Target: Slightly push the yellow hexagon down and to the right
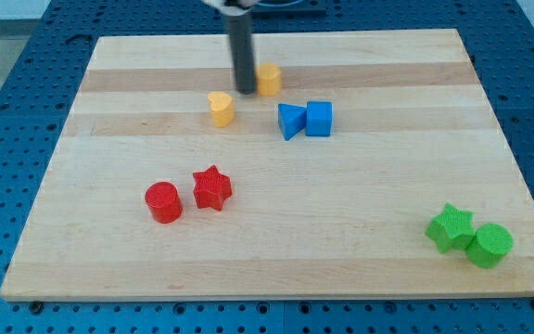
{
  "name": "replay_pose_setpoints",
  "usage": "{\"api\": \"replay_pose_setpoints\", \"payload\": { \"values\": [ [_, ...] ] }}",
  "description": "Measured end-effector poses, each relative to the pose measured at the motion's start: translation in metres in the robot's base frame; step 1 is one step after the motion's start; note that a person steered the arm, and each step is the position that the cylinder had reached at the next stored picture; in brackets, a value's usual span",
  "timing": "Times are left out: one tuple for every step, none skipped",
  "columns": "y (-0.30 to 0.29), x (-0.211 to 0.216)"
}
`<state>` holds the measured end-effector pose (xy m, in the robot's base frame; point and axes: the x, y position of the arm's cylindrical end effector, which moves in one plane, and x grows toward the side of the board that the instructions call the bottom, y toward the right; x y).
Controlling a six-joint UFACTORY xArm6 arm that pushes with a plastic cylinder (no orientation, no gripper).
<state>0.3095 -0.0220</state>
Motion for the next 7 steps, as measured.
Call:
{"api": "replay_pose_setpoints", "payload": {
  "values": [
    [0.038, -0.003],
    [0.022, 0.003],
    [-0.012, 0.001],
    [-0.004, -0.031],
    [0.042, -0.042],
    [0.095, -0.036],
    [0.124, -0.032]
  ]
}}
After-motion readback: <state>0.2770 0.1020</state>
